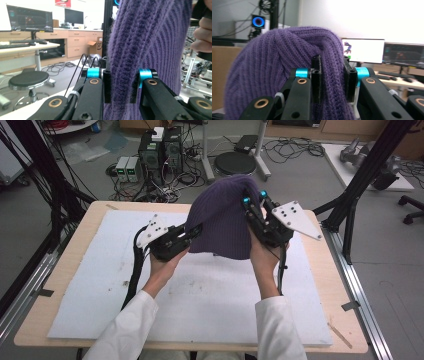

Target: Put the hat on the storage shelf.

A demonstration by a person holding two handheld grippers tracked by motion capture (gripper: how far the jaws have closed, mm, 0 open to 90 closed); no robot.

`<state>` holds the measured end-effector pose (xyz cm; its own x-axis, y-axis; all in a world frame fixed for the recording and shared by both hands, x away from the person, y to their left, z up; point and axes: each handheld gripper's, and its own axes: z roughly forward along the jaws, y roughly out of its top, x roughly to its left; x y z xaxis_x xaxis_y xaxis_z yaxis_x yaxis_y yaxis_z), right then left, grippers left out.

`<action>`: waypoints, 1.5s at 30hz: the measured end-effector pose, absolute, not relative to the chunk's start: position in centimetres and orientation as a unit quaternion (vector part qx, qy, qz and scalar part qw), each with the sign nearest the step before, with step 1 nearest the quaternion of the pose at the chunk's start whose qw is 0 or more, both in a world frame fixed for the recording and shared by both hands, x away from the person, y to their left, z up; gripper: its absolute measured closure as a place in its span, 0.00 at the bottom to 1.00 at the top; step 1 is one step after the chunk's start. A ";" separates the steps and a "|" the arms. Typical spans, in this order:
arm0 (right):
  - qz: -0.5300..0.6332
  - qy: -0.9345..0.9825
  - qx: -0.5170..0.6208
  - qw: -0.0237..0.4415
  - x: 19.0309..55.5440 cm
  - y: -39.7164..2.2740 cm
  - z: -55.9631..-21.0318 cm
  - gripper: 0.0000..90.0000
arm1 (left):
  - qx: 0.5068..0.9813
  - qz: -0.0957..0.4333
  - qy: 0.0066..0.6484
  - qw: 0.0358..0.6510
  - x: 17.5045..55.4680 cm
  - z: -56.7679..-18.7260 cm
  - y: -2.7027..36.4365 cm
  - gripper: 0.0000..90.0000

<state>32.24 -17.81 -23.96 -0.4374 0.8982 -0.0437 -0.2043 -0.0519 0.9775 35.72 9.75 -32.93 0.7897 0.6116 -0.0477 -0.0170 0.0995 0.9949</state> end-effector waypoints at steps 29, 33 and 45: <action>0.632 0.517 0.339 0.467 38.8 -24.5 -21.7 0.83 | 0.638 0.230 0.203 0.706 42.9 -28.2 3.5 0.89; 0.626 0.518 0.350 0.466 39.9 -25.7 -21.5 0.83 | 0.632 0.221 0.204 0.715 43.1 -27.8 2.8 0.89; 0.623 0.501 0.357 0.483 40.7 -27.9 -20.1 0.83 | 0.632 0.226 0.187 0.717 44.0 -26.6 0.2 0.88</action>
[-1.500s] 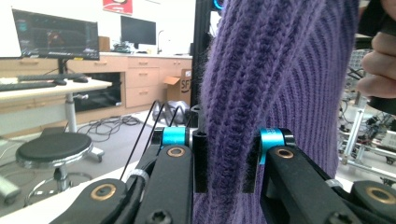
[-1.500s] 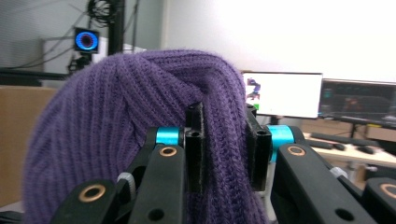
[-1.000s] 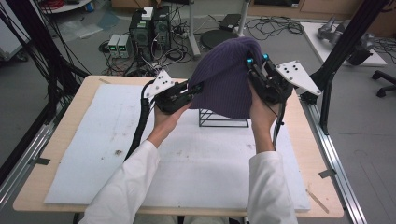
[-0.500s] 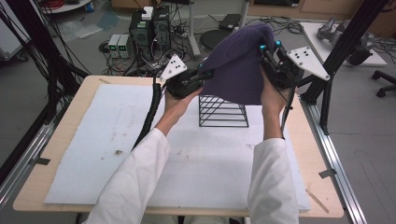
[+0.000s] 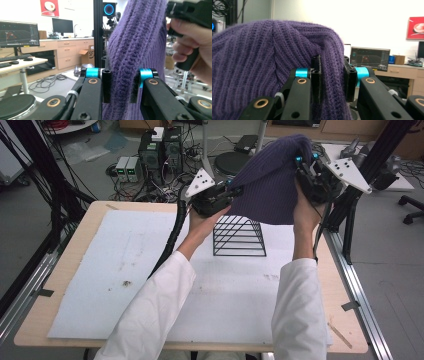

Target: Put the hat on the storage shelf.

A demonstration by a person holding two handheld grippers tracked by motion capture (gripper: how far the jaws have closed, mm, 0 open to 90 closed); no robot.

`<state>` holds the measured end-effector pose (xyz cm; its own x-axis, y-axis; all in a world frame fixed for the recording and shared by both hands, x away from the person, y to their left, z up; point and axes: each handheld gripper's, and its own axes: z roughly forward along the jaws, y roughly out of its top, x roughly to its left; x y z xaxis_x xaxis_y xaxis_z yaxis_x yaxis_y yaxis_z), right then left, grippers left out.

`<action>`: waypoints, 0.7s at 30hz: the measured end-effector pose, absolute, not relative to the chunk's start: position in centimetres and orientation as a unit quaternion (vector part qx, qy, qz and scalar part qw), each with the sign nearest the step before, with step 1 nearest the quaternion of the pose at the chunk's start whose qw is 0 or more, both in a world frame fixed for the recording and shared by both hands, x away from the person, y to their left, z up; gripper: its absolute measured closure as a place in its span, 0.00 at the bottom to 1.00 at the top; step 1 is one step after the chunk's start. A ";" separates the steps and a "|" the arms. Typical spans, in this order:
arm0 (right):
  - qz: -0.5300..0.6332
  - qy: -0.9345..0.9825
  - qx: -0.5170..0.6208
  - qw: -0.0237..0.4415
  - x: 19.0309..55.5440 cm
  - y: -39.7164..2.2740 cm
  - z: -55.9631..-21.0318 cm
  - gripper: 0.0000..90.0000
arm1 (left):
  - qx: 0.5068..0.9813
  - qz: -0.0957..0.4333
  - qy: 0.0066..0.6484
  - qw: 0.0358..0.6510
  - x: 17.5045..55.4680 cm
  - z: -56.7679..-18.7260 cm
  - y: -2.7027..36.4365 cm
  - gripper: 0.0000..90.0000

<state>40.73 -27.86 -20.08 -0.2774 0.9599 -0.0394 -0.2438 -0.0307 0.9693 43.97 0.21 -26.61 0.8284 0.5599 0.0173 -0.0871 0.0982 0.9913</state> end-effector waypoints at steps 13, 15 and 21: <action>0.591 0.529 0.366 0.486 42.1 -28.0 -21.2 0.83 | 0.649 0.230 0.197 0.698 45.7 -28.8 -0.5 0.88; 0.595 0.533 0.367 0.477 42.1 -28.0 -21.3 0.83 | 0.650 0.226 0.197 0.698 45.7 -29.1 -0.4 0.88; 0.579 0.561 0.379 0.455 41.9 -27.5 -21.5 0.83 | 0.656 0.212 0.211 0.693 45.5 -30.6 0.2 0.88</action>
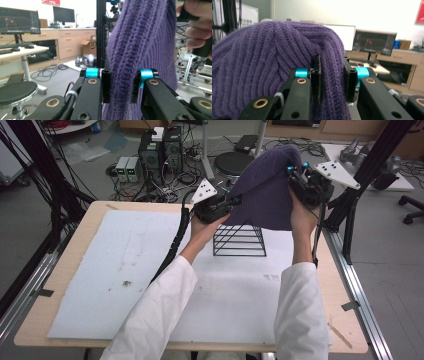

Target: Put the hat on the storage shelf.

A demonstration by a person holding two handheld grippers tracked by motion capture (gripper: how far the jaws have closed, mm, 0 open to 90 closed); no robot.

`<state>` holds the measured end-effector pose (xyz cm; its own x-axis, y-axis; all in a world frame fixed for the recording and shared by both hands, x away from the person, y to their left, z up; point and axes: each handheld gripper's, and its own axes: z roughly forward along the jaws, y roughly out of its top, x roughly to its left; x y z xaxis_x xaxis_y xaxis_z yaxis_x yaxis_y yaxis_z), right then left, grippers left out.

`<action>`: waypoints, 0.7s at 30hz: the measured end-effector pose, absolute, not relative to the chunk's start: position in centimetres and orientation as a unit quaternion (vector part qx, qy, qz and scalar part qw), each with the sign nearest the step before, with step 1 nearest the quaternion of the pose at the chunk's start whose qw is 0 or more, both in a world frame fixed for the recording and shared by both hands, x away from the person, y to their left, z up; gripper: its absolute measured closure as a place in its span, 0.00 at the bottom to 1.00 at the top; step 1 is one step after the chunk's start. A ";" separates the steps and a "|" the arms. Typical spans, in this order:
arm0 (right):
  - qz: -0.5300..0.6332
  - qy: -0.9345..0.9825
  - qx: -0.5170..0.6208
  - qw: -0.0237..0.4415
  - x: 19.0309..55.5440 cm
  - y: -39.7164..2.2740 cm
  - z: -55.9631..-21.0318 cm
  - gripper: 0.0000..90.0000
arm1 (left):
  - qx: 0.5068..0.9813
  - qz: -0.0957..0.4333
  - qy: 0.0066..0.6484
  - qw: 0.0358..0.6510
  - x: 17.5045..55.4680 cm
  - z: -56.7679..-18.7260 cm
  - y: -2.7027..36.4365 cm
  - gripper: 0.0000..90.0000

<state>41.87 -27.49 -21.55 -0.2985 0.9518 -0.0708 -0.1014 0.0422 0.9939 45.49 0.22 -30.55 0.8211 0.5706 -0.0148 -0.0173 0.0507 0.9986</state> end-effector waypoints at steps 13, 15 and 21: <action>0.578 0.567 0.410 0.420 41.6 -27.0 -26.6 0.83 | 0.679 0.190 0.233 0.670 44.9 -34.6 1.2 0.88; 0.578 0.570 0.408 0.417 41.4 -26.9 -27.2 0.83 | 0.682 0.191 0.232 0.666 44.8 -35.1 1.4 0.88; 0.583 0.572 0.410 0.405 41.3 -26.9 -28.5 0.83 | 0.689 0.191 0.234 0.659 44.6 -35.8 1.8 0.88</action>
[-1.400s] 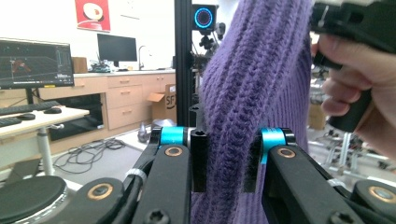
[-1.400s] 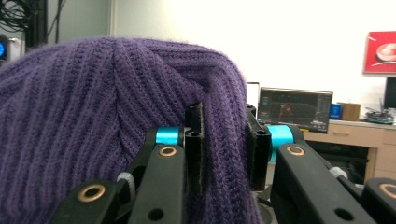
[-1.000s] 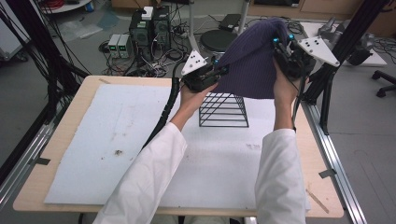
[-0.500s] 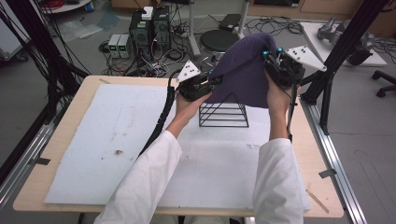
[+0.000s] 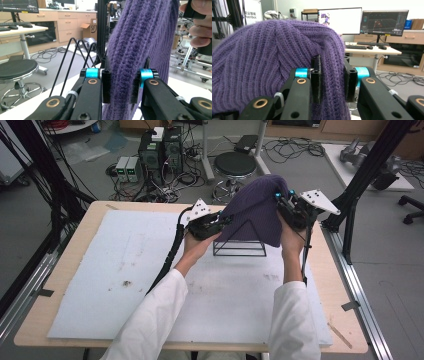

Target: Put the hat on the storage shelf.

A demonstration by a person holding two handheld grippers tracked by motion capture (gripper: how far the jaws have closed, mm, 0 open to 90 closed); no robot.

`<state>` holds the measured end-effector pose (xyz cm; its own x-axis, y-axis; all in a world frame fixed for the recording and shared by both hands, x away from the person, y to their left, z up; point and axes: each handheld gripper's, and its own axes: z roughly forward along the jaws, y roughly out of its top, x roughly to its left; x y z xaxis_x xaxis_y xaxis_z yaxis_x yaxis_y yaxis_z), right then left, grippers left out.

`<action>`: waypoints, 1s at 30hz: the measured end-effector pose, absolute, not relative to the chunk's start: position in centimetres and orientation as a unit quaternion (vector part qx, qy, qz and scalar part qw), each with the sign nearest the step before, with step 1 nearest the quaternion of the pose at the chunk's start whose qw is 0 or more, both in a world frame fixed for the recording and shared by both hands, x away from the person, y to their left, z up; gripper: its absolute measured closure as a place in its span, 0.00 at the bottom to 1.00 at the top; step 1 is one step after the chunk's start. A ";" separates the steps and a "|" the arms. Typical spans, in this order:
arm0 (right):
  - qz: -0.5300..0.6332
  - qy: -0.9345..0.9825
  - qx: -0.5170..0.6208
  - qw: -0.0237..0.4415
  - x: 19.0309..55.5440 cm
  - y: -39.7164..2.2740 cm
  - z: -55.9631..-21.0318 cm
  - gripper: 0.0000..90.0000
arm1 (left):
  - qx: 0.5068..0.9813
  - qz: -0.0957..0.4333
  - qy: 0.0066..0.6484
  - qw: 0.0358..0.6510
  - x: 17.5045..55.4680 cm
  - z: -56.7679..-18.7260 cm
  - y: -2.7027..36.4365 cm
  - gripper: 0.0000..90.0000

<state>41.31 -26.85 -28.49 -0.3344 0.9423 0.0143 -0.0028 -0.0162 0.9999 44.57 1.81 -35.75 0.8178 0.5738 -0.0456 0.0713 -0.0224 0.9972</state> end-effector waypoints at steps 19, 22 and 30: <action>0.555 0.608 0.420 0.381 41.5 -25.3 -31.2 0.81 | 0.697 0.179 0.270 0.639 44.3 -39.4 3.0 0.87; 0.540 0.621 0.418 0.384 41.5 -24.9 -31.5 0.80 | 0.701 0.173 0.277 0.634 44.4 -40.0 3.2 0.86; 0.530 0.625 0.435 0.374 41.7 -24.8 -32.7 0.80 | 0.705 0.154 0.289 0.629 44.3 -40.9 3.2 0.85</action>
<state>41.67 -24.79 -32.75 -0.3424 0.9395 -0.0058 0.1471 0.0597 0.9873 44.27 3.16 -40.93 0.7852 0.6016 -0.1463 0.2135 -0.0412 0.9761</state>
